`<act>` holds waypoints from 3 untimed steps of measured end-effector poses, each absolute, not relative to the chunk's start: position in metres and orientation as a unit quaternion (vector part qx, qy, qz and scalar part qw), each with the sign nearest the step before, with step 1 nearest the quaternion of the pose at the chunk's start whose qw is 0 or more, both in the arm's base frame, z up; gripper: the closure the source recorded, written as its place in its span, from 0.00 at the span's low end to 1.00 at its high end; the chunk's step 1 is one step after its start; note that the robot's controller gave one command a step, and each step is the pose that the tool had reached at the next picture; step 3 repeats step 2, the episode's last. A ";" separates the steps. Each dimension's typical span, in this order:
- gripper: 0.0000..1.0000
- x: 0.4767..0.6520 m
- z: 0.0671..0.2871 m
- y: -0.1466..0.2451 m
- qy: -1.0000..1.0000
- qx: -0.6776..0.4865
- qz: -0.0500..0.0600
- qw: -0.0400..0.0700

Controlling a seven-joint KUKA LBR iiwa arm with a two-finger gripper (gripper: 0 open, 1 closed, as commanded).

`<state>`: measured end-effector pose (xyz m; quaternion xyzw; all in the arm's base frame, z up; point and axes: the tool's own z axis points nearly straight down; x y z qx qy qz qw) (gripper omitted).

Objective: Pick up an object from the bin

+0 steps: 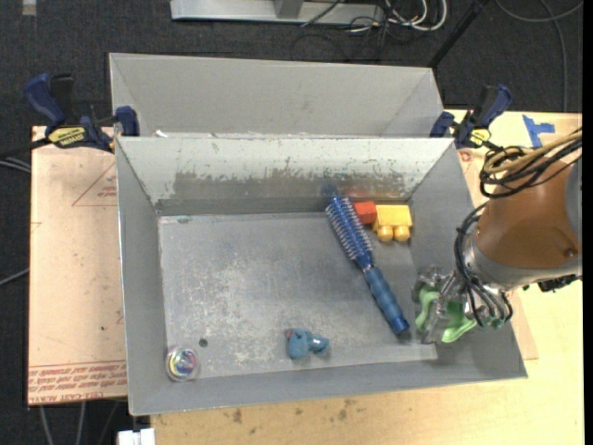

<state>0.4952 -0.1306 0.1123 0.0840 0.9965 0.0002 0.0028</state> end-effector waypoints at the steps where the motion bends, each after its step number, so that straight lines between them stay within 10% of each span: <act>1: 1.00 0.496 0.122 -0.131 0.997 0.083 0.000 0.001; 3: 1.00 0.497 0.129 -0.131 0.997 0.083 0.000 0.001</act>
Offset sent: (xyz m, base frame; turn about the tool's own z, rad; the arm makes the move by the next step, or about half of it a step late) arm 0.0000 -0.0003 0.0094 0.0000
